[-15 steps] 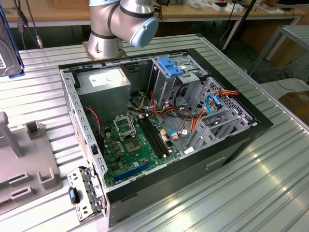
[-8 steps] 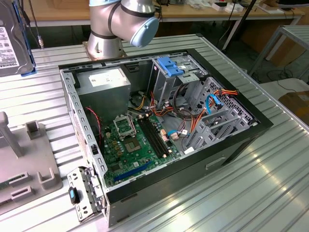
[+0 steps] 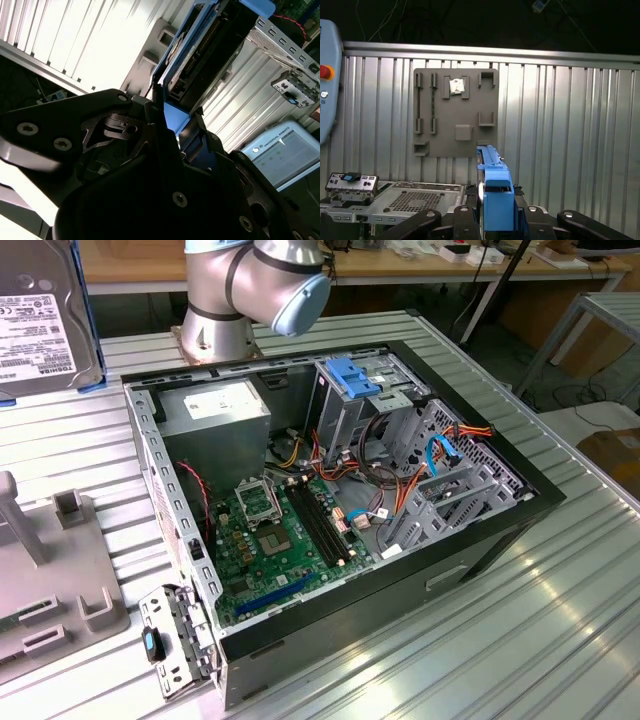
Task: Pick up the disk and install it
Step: 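Pick up the disk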
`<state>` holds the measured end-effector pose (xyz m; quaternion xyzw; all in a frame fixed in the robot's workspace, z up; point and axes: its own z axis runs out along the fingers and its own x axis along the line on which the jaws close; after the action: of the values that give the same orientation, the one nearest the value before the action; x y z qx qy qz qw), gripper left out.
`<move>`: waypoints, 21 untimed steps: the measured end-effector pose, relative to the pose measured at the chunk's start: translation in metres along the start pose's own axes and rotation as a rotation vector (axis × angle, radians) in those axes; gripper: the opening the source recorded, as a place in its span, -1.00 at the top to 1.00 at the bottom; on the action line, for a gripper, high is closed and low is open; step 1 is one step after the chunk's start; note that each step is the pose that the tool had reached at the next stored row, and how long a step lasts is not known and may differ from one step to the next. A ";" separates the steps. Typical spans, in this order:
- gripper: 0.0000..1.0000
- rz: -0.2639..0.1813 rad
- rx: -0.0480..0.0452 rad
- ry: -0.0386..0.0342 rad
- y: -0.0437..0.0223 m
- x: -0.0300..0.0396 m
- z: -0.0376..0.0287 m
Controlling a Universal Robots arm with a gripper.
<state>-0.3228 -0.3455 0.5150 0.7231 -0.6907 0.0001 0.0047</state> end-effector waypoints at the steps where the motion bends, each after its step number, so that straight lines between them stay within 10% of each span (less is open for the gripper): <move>1: 0.27 0.000 0.0000 0.0000 -0.0027 0.0001 0.0000; 6: 0.27 0.000 0.0000 0.0000 -0.0193 0.0009 -0.0001; 16: 0.27 0.000 0.0000 0.0000 -0.0274 0.0013 -0.0002; 21: 0.27 0.000 -0.0001 0.0001 -0.0413 0.0019 -0.0003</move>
<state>-0.2814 -0.3455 0.5150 0.7231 -0.6907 0.0001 0.0048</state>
